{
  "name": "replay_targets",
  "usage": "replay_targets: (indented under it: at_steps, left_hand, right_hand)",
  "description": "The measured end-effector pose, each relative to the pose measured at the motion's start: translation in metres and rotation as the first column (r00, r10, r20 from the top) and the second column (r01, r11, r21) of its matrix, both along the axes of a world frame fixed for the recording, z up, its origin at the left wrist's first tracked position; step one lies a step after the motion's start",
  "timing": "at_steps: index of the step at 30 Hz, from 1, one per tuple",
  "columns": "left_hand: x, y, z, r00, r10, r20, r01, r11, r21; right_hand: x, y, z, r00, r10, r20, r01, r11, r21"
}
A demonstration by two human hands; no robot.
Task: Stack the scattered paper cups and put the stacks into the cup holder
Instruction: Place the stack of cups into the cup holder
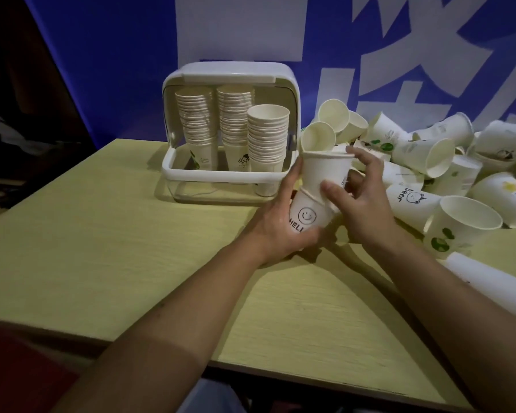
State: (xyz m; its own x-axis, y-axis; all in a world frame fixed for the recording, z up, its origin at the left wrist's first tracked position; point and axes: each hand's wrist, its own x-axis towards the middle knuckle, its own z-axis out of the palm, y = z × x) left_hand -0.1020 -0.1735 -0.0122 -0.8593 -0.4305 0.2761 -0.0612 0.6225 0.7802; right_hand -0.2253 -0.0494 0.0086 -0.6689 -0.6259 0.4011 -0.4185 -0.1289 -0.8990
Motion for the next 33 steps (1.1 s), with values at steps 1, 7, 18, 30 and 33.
replay_targets:
  at_steps: [1, 7, 18, 30, 33]
  left_hand:
    - [0.0, 0.001, -0.001, 1.0, 0.016, -0.017, -0.016, 1.0, -0.004]
    - [-0.002, -0.009, -0.005, 0.983, 0.122, -0.137, -0.123, 0.992, 0.004]
    - [-0.004, -0.016, -0.006, 0.971, 0.203, -0.124, -0.195, 0.978, 0.067]
    - [-0.025, -0.028, 0.109, 0.728, 0.332, -0.599, -0.358, 0.93, 0.081]
    - [-0.039, -0.057, 0.15, 0.696, 0.346, -0.629, -0.379, 0.921, 0.087]
  right_hand:
    - [0.002, -0.001, -0.004, 1.0, 0.017, 0.023, -0.017, 1.0, 0.001]
    - [0.005, -0.01, -0.018, 1.0, -0.001, -0.02, 0.003, 0.995, 0.101]
    - [-0.004, -0.011, -0.029, 0.982, 0.116, 0.147, -0.14, 0.976, 0.166]
    - [-0.001, -0.01, -0.027, 0.951, 0.075, 0.301, -0.107, 0.99, 0.092]
    - [-0.001, -0.009, -0.027, 0.947, 0.089, 0.309, -0.12, 0.989, 0.083]
